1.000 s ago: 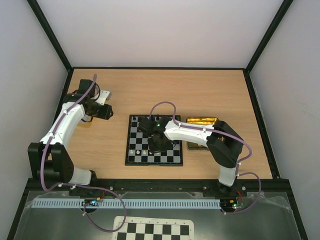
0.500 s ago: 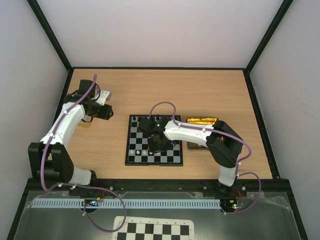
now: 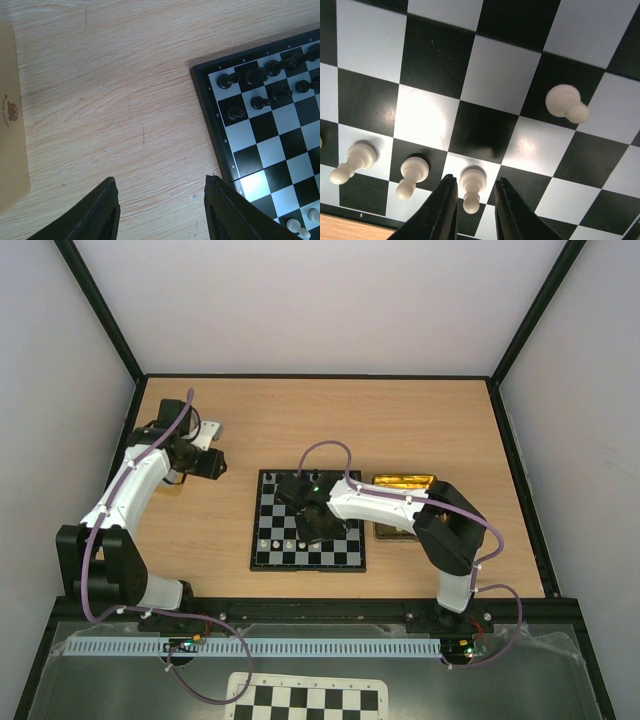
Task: Set up the chess pieces on the board
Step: Move the chess piece to the chessboard.
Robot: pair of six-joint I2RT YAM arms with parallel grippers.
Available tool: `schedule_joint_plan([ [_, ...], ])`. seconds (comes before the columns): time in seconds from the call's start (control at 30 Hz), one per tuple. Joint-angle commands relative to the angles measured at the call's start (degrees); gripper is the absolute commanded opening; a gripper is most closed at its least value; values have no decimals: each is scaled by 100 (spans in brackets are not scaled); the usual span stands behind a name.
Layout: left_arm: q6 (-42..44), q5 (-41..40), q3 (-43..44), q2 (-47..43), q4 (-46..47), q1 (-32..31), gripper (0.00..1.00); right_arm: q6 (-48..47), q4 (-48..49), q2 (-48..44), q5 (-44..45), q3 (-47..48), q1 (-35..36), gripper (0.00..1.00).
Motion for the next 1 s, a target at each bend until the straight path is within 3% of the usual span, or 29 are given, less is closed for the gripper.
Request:
schedule_joint_plan([
  [0.0,-42,21,-33,-118,-34,-31,48,-129,-359,-99,359,239,-168,20],
  [0.4,-33,31,-19,-110,-25,-42,48,-647,-855,-84,728,690,-902,21],
  [0.97,-16,8,-82,-94,9,-42,48,-697,-610,175,358,614,-964,20],
])
